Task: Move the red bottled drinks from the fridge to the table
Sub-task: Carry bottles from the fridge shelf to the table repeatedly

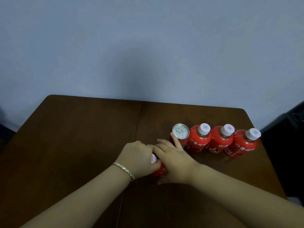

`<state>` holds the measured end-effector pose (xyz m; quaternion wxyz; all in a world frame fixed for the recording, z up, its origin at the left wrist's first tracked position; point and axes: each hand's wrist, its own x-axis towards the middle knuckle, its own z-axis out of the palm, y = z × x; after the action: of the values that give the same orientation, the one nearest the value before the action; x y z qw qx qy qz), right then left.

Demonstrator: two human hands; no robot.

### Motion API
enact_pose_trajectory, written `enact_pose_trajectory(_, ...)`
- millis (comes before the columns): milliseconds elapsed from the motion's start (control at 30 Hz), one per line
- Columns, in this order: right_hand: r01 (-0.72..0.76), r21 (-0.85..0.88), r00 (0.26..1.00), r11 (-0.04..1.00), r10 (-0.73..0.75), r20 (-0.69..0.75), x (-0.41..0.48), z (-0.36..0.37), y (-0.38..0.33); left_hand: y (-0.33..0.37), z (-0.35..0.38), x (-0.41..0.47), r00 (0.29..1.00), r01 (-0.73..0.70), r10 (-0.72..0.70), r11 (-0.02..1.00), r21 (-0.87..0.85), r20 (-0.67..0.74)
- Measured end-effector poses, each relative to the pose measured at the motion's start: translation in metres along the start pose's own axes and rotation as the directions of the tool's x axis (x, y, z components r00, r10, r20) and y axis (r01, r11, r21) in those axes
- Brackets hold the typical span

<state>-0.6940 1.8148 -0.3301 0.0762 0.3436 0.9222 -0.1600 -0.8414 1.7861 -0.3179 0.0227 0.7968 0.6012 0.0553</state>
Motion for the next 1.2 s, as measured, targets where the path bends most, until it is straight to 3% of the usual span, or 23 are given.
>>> enact_pose_trajectory(100, -0.013, 0.082, 0.996, 0.997, 0.020, -0.087, 0.007, -0.001, -0.008, -0.002, -0.008, 0.000, 1.000, 0.000, 0.000, 0.999, -0.054, 0.007)
enact_pose_trajectory(200, -0.050, 0.068, 0.995, 0.996, 0.055, -0.088, 0.016, -0.008, -0.012, -0.005, -0.018, -0.004, 0.995, 0.079, -0.086, 0.987, -0.138, -0.043)
enact_pose_trajectory(267, -0.090, 0.090, 0.984, 0.992, 0.103, -0.145, 0.026, -0.015, -0.010, -0.016, -0.019, -0.009, 0.972, 0.231, -0.233, 0.951, -0.206, 0.016)
enact_pose_trajectory(367, -0.175, 0.163, 0.952, 0.971, 0.209, -0.222, 0.044, -0.026, -0.002, -0.025, -0.016, -0.018, 0.945, 0.324, -0.327, 0.916, -0.237, 0.029)
enact_pose_trajectory(467, -0.309, 0.214, 0.922, 0.927, 0.347, -0.173, 0.057, -0.032, 0.004, -0.019, -0.009, -0.024, 0.959, 0.284, -0.282, 0.938, -0.198, 0.037)
enact_pose_trajectory(567, -0.391, 0.062, 0.914, 0.918, 0.395, -0.090, 0.062, -0.029, 0.006, -0.016, -0.003, -0.027, 0.959, 0.283, -0.282, 0.930, -0.235, 0.041)
enact_pose_trajectory(667, -0.406, -0.056, 0.912, 0.912, 0.400, -0.094, 0.055, -0.025, 0.008, -0.012, 0.004, -0.025, 0.954, 0.300, -0.290, 0.904, -0.305, 0.079)
enact_pose_trajectory(833, -0.399, -0.023, 0.911, 0.917, 0.394, -0.126, 0.043, -0.019, 0.007, 0.006, 0.015, -0.018, 0.950, 0.311, -0.274, 0.809, -0.499, 0.149)
enact_pose_trajectory(900, -0.423, 0.068, 0.891, 0.903, 0.429, -0.148, 0.035, -0.017, 0.008, 0.012, 0.019, -0.017, 0.938, 0.334, -0.319, 0.736, -0.589, 0.133)
enact_pose_trajectory(967, -0.440, 0.139, 0.878, 0.887, 0.458, -0.141, 0.023, -0.015, 0.014, 0.012, 0.022, -0.017, 0.878, 0.441, -0.450, 0.629, -0.640, 0.163)
enact_pose_trajectory(1067, -0.429, 0.095, 0.895, 0.898, 0.437, -0.084, 0.007, -0.015, 0.028, 0.008, 0.030, -0.014, 0.733, 0.658, -0.540, 0.407, -0.634, 0.414)
enact_pose_trajectory(1133, -0.427, 0.092, 0.899, 0.899, 0.433, -0.057, 0.003, -0.018, 0.037, 0.014, 0.039, -0.012, 0.727, 0.642, -0.490, 0.236, -0.729, 0.481)
enact_pose_trajectory(1200, -0.444, 0.146, 0.890, 0.884, 0.454, -0.036, 0.002, -0.021, 0.040, 0.022, 0.046, -0.010, 0.752, 0.598, -0.488, 0.218, -0.772, 0.444)
